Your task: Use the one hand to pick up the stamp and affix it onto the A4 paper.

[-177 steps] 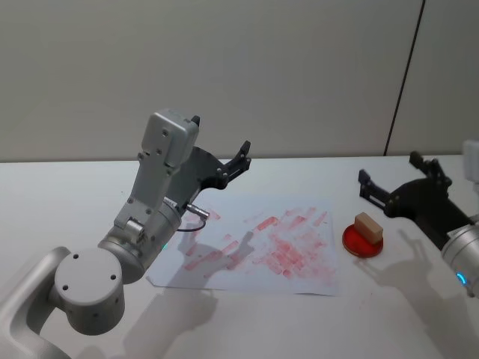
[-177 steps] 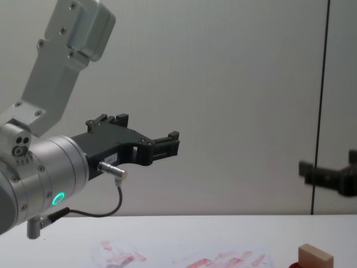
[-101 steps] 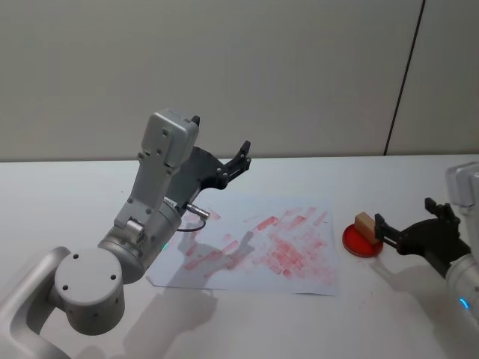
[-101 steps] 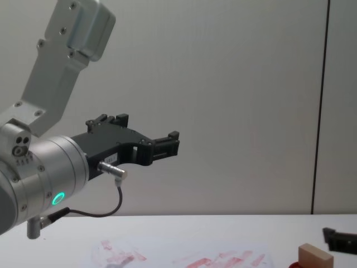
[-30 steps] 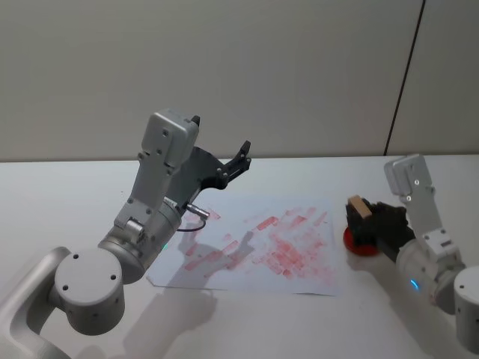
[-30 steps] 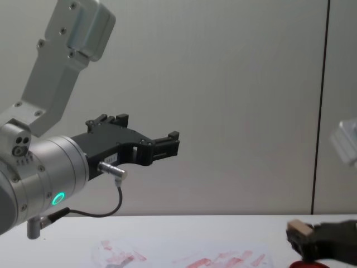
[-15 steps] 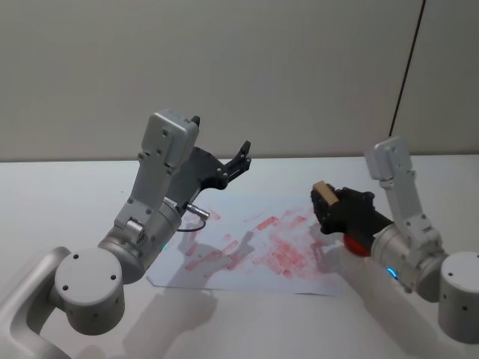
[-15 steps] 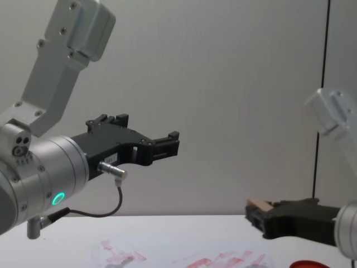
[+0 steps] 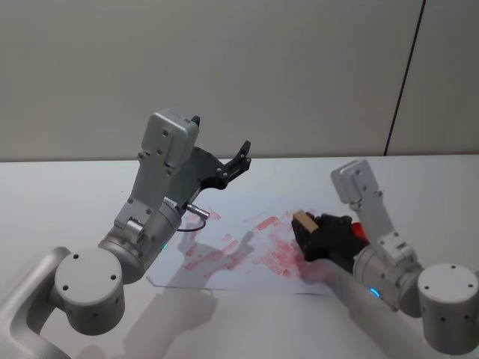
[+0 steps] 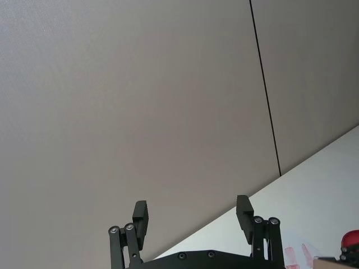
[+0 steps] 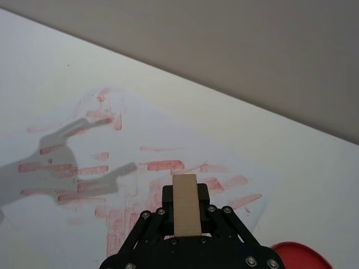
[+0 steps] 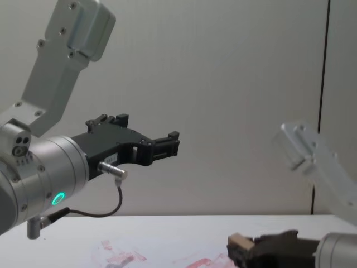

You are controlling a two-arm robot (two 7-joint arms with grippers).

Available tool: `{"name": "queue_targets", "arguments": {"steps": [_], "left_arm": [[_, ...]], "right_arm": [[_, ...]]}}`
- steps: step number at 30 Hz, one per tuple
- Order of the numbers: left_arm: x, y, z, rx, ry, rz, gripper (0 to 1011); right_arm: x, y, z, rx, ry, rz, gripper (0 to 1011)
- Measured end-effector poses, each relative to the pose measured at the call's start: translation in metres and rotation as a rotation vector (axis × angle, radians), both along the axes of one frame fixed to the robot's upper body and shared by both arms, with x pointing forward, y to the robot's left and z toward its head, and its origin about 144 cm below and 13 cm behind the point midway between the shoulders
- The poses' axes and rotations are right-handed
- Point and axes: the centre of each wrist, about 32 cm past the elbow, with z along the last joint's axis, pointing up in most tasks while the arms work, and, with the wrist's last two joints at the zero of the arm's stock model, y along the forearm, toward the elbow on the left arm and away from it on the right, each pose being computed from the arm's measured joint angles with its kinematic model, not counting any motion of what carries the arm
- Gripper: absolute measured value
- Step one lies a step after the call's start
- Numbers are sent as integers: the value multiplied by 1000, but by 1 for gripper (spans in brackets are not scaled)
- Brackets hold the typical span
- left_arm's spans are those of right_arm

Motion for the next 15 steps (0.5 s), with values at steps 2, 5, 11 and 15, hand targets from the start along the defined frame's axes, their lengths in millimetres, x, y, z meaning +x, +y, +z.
{"name": "queue_targets", "arguments": {"steps": [2, 5, 11, 15], "left_arm": [[0, 0, 0, 0, 0, 0, 1001], [0, 0, 0, 0, 0, 0, 1001], [0, 0, 0, 0, 0, 0, 1001], [0, 0, 0, 0, 0, 0, 1001]], "right_arm": [[-1, 1, -4, -15, 12, 7, 219], [-2, 3, -9, -31, 25, 13, 219], [-3, 4, -17, -60, 44, 19, 219], [-4, 4, -22, -78, 54, 19, 219]]}}
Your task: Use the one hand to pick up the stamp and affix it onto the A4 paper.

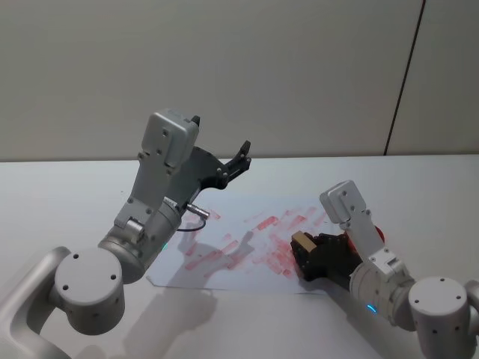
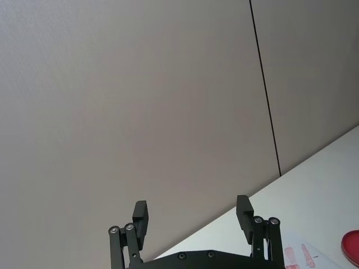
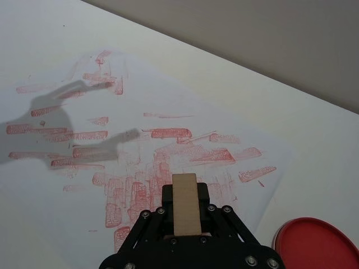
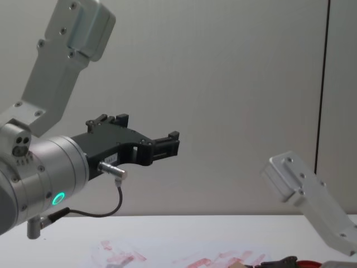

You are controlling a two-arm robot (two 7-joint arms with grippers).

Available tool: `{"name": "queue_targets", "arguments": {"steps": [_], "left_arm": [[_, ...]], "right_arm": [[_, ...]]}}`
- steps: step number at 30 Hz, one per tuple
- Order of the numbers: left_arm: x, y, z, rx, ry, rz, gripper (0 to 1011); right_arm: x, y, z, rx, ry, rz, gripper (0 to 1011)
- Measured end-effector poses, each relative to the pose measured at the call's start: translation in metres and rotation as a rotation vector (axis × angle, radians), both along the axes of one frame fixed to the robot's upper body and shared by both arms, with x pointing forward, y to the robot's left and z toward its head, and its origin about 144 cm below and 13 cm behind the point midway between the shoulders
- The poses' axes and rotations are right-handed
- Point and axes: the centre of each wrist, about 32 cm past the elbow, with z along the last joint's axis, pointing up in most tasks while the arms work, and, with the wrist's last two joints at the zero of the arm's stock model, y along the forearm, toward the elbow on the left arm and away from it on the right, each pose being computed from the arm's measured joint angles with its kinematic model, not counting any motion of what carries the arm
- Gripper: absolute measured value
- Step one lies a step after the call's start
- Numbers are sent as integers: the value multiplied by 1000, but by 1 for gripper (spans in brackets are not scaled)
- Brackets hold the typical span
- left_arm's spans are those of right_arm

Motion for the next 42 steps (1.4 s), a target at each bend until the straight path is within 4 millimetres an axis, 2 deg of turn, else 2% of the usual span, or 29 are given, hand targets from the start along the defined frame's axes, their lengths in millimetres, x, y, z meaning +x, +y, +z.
{"name": "queue_targets", "arguments": {"steps": [13, 19, 31, 35, 42], "left_arm": [[0, 0, 0, 0, 0, 0, 1001], [0, 0, 0, 0, 0, 0, 1001], [0, 0, 0, 0, 0, 0, 1001], [0, 0, 0, 0, 0, 0, 1002], [0, 0, 0, 0, 0, 0, 1001]], "right_arm": [[2, -1, -4, -9, -9, -16, 220], [4, -1, 1, 23, -21, -32, 220], [10, -7, 41, 163, -88, -83, 219], [9, -17, 55, 194, -103, -116, 219], [5, -37, 61, 188, -95, -169, 219]]}}
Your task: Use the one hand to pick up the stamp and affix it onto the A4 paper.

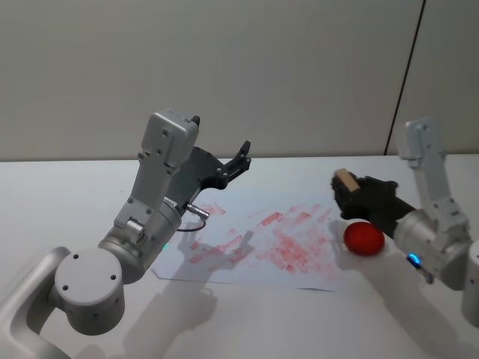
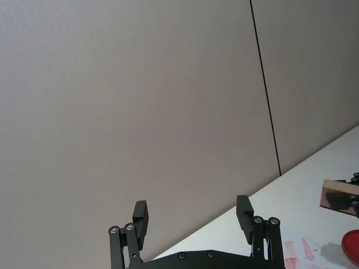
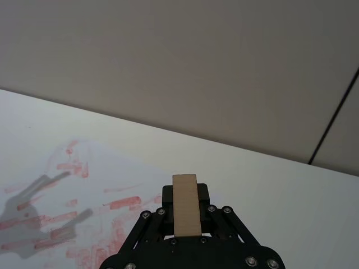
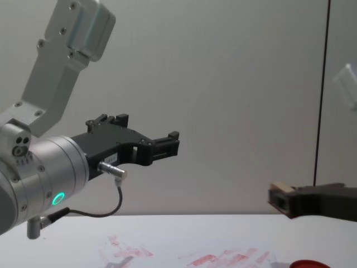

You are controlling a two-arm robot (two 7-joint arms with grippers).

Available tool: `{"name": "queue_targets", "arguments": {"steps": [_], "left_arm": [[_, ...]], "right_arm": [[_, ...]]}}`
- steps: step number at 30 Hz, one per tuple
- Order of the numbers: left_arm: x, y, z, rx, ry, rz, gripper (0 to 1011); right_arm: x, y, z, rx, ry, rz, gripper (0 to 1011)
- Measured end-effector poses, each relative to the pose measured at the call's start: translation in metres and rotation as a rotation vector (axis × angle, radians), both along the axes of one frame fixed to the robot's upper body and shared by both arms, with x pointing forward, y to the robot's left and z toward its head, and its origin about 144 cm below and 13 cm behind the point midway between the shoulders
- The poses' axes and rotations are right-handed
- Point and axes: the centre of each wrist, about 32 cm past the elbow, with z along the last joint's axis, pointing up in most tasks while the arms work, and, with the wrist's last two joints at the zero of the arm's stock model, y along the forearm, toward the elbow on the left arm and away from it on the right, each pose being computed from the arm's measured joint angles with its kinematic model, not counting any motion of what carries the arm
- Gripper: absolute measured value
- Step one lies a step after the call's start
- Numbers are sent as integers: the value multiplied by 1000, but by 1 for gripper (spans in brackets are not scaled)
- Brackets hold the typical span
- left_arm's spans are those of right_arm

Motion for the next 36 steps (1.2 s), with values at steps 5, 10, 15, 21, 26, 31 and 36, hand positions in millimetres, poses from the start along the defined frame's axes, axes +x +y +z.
{"name": "queue_targets", "arguments": {"steps": [5, 10, 15, 21, 26, 31, 36], "left_arm": [[0, 0, 0, 0, 0, 0, 1001], [0, 0, 0, 0, 0, 0, 1001], [0, 0, 0, 0, 0, 0, 1001], [0, 0, 0, 0, 0, 0, 1001], [0, 0, 0, 0, 0, 0, 1001], [0, 0, 0, 0, 0, 0, 1001], [0, 0, 0, 0, 0, 0, 1001]], "right_arm": [[-3, -12, -2, -20, 20, -27, 220], [-6, -21, -6, -43, 41, -46, 220], [-7, -25, -11, -67, 55, -55, 219], [-5, -29, -19, -98, 74, -58, 219], [-2, -29, -25, -123, 83, -53, 219], [0, -28, -29, -140, 90, -47, 220], [3, -26, -34, -155, 95, -38, 219]]}}
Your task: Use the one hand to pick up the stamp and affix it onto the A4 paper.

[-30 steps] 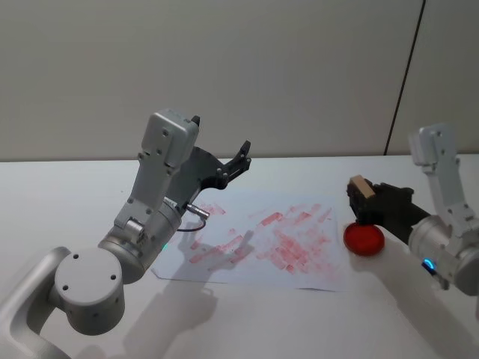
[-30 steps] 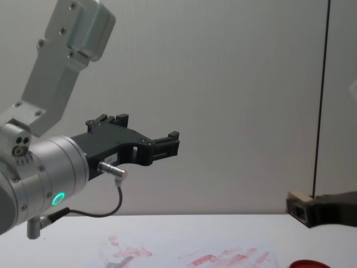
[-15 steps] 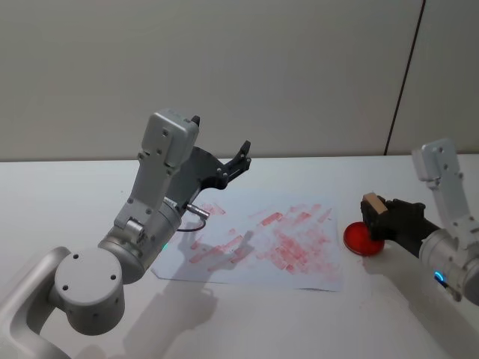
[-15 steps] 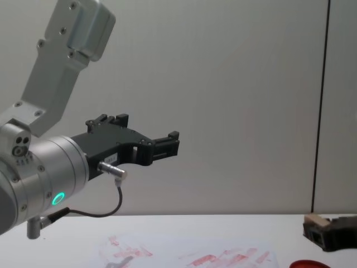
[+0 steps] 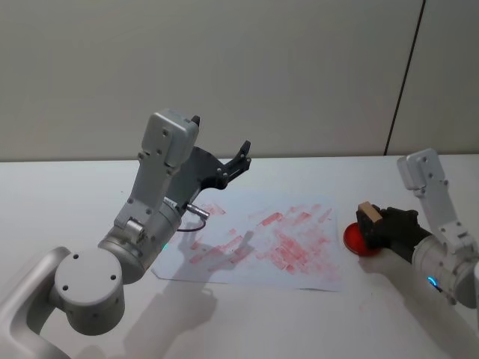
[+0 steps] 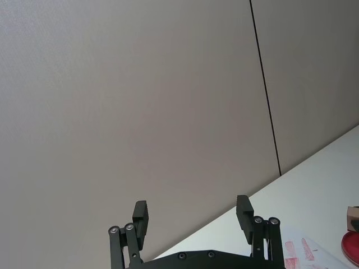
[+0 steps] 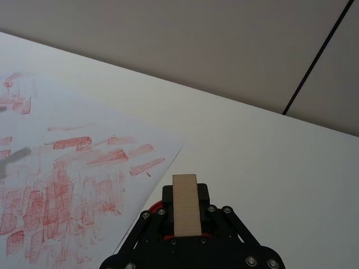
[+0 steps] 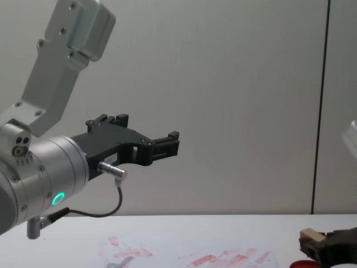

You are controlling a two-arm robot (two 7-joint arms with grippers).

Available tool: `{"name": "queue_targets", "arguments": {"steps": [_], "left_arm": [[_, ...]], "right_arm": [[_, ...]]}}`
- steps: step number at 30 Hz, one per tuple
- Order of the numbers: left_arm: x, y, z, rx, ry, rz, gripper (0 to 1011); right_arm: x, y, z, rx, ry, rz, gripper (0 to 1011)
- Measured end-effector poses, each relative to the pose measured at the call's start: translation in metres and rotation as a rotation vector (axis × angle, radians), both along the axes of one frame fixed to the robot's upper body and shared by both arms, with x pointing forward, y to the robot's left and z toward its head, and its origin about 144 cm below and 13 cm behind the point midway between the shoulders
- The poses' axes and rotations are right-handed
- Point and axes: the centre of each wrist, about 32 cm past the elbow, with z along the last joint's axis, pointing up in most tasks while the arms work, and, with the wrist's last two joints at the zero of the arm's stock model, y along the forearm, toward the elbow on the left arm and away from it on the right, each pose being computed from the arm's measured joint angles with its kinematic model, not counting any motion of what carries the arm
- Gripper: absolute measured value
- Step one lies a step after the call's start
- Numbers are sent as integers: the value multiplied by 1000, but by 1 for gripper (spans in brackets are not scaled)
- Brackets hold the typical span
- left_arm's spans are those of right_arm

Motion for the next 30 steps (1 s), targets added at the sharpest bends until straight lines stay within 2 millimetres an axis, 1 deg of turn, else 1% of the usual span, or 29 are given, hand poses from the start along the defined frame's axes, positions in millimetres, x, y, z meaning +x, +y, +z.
{"name": "queue_targets", "arguments": {"steps": [5, 8, 9, 11, 12, 13, 15, 16, 19, 20, 22, 25, 26, 30], "left_arm": [[0, 0, 0, 0, 0, 0, 1001], [0, 0, 0, 0, 0, 0, 1001], [0, 0, 0, 0, 0, 0, 1001], [0, 0, 0, 0, 0, 0, 1001], [0, 0, 0, 0, 0, 0, 1001], [0, 0, 0, 0, 0, 0, 1001], [0, 0, 0, 0, 0, 0, 1002], [0, 0, 0, 0, 0, 0, 1001], [0, 0, 0, 0, 0, 0, 1001], [0, 0, 0, 0, 0, 0, 1001], [0, 0, 0, 0, 0, 0, 1001], [0, 0, 0, 0, 0, 0, 1002], [0, 0, 0, 0, 0, 0, 1001], [0, 0, 0, 0, 0, 0, 1002]], "right_arm": [[1, 1, -2, -8, 3, 5, 222], [2, 2, -3, -12, 4, 7, 305], [2, 2, -3, -13, 4, 7, 357], [3, 2, -4, -15, 6, 9, 392], [3, 2, -4, -16, 6, 9, 449], [3, 2, -4, -17, 6, 10, 449], [3, 3, -5, -19, 7, 11, 559], [3, 3, -5, -19, 7, 11, 559], [3, 3, -5, -20, 8, 11, 640], [3, 3, -5, -21, 8, 12, 704], [4, 3, -6, -22, 8, 12, 778], [4, 3, -6, -23, 9, 13, 832], [4, 3, -6, -23, 9, 13, 886], [4, 3, -6, -24, 9, 13, 960]]}}
